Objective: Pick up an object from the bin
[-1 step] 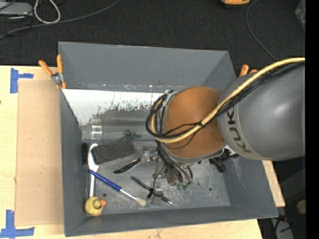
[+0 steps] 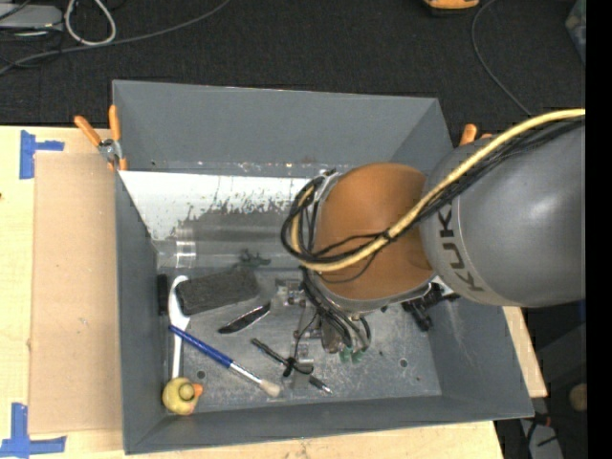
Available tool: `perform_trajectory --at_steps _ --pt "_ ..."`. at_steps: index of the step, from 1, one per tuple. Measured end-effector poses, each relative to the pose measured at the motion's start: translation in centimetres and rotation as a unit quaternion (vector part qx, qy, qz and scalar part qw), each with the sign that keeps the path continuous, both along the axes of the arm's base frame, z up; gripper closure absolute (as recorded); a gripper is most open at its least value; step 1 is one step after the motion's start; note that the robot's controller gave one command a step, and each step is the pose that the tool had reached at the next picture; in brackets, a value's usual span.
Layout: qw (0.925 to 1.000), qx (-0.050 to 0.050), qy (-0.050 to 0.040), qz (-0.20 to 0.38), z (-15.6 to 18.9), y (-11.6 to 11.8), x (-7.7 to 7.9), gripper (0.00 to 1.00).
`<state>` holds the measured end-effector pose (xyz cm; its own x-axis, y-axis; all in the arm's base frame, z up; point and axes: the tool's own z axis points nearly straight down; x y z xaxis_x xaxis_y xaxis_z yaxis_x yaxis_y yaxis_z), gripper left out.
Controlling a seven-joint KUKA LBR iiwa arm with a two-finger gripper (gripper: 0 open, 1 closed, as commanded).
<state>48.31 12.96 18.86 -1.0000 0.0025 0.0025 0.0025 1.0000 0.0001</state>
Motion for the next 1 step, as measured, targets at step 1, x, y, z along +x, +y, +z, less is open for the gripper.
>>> perform_trajectory --at_steps 1 --pt "0.9987 0.000 -0.0005 -0.050 -7.43 5.07 0.51 0.00"
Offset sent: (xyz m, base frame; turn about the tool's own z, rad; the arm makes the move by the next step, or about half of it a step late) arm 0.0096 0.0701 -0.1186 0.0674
